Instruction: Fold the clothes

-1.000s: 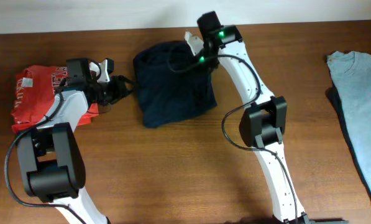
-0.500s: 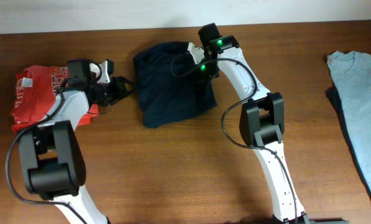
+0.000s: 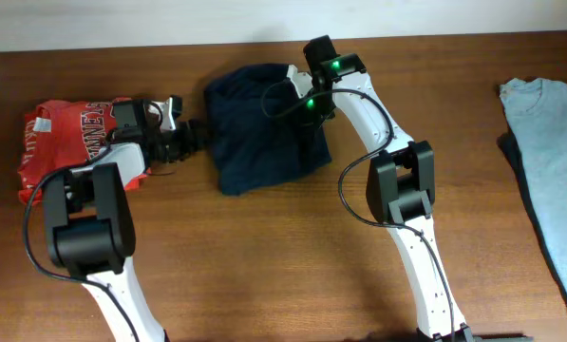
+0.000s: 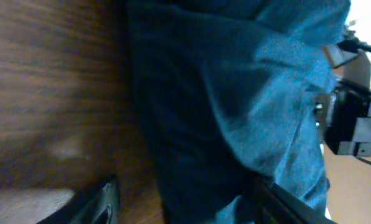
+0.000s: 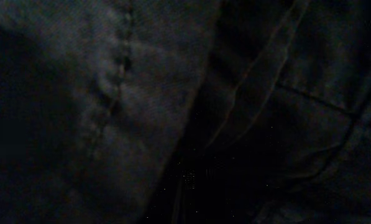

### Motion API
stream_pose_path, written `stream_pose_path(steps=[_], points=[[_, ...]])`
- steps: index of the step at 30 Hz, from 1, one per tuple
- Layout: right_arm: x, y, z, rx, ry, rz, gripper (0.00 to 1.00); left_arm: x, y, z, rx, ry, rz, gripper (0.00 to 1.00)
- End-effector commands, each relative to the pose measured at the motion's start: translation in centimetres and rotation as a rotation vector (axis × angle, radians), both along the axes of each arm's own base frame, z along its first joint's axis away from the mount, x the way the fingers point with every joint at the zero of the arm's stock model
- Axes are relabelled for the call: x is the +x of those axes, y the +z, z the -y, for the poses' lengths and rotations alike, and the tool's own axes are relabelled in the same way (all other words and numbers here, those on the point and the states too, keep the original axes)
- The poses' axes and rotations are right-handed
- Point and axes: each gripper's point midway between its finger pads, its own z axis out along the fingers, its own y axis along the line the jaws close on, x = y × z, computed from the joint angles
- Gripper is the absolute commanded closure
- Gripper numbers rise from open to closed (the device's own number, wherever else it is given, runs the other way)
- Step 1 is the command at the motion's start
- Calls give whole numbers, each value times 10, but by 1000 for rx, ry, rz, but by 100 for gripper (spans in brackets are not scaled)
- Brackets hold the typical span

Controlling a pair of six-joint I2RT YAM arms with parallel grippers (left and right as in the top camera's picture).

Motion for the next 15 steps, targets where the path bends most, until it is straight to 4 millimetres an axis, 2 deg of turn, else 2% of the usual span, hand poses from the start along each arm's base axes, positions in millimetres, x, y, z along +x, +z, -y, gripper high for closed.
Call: stream_pose_path(steps=[1, 3, 8, 15], points=[[-9, -23, 9, -54, -15, -49, 96, -11, -43, 6, -27, 12, -110, 30], [-9, -23, 9, -54, -15, -49, 96, -9, -48, 13, -54, 2, -107, 30], [-9, -24, 9, -54, -15, -49, 96, -2, -51, 47, -120, -45, -61, 29], [-9, -24, 9, -54, -15, -49, 96, 3, -36, 97, -149, -113, 18, 25]])
